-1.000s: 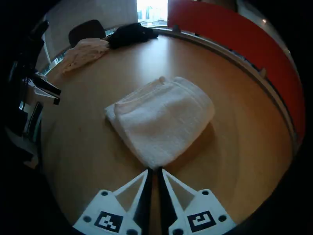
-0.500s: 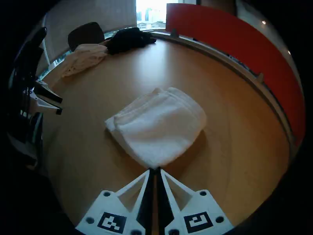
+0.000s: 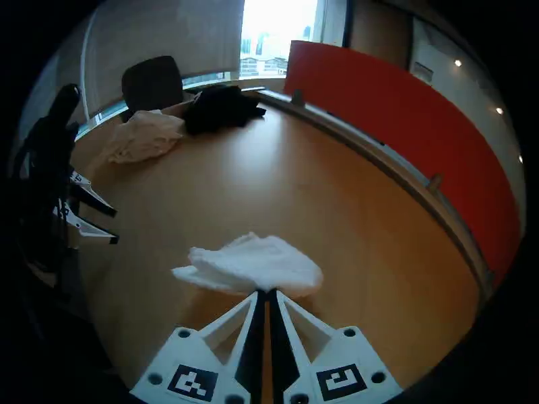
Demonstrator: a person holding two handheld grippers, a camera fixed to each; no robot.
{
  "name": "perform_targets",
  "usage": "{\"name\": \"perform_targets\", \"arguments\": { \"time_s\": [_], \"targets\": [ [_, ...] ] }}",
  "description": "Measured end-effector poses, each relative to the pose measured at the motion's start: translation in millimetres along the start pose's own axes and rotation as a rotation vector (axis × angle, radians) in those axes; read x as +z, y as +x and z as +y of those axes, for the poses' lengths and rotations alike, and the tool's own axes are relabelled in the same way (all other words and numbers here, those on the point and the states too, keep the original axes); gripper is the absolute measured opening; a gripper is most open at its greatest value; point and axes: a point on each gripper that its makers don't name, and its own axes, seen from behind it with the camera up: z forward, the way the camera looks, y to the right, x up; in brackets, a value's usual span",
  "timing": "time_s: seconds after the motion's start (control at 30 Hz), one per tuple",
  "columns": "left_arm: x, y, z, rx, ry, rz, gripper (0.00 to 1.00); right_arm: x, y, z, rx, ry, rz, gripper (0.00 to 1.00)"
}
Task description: Fold towel
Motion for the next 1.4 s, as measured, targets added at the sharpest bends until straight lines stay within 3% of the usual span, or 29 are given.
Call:
{"name": "perform_targets", "arguments": {
  "time_s": [0.2,0.5,0.97,1.4],
  "targets": [
    [-3.8,9.4,5.9,0.019,-0.015,0.018,0.94,-18.7,30.9,9.1,-0.032,-0.010,0.042,0.04],
    [-6.5,16.7,14.4,0.042,-0.032,0.028,0.94,-47.1,39.0,25.3,-0.018,-0.015,0.057,0.04],
    [-4.6,16.1,21.6,0.046,-0.035,0.022,0.94,-86.8,5.0,66.7,0.026,-0.022,0.028,0.04],
    [-1.9,18.8,26.9,0.041,-0.024,0.024,0.94,-124.4,-34.4,119.6,0.076,-0.051,0.011,0.04]
  ]
}}
